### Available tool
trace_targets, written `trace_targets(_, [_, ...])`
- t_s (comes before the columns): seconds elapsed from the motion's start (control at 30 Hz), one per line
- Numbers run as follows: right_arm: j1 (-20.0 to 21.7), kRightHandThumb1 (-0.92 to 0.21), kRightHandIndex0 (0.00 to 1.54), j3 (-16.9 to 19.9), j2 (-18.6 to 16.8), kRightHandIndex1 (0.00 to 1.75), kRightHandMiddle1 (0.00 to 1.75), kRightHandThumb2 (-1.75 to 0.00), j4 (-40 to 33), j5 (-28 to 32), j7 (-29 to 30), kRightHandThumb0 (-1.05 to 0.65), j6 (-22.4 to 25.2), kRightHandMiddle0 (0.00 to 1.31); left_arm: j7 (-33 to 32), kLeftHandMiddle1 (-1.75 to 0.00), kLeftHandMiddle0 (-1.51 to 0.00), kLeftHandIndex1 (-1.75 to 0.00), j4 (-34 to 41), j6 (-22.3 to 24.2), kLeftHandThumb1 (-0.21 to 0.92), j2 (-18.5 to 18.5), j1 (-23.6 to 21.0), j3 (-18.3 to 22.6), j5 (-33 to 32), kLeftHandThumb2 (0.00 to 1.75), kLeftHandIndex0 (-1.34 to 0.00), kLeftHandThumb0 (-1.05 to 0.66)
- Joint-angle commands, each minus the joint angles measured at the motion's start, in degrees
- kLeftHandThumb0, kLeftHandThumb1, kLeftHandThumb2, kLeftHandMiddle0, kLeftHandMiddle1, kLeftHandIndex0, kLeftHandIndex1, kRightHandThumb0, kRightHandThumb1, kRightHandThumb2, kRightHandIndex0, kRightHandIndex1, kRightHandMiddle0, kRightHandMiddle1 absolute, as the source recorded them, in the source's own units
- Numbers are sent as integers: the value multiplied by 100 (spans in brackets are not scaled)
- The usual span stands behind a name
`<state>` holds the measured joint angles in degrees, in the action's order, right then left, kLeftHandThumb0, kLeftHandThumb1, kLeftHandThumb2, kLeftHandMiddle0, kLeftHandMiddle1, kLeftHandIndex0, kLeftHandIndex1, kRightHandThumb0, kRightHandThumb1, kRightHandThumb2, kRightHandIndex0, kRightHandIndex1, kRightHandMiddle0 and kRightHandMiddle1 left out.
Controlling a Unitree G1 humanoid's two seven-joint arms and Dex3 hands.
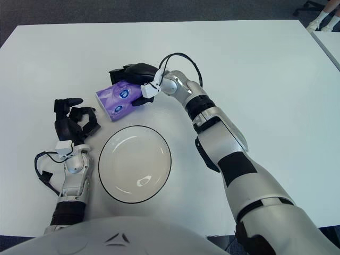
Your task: Put the tissue paper into the plate.
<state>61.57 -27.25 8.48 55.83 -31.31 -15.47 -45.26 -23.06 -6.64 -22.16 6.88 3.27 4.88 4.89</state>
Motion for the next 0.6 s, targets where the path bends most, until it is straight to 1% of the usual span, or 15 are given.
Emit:
trace_targets(0.0, [-123,-22,120,104,29,175,175,-143,-178,227,-149,-51,17,69,-12,-145,-65,-175,-553,27,43,73,633,20,98,110,-35,-1])
trace_targets(0.33, [-332,-21,125,262,83,175,175,-145,-615,571,-497,-51,237,70,20,-146,-65,-175,-567,23,43,65,640,24,72,111,-35,-1])
trace_targets(0.57, [-579,-21,127,546,125,175,175,-145,-1188,1027,-747,-51,484,69,22,-146,-64,-175,-559,20,44,88,655,18,50,109,-35,-1])
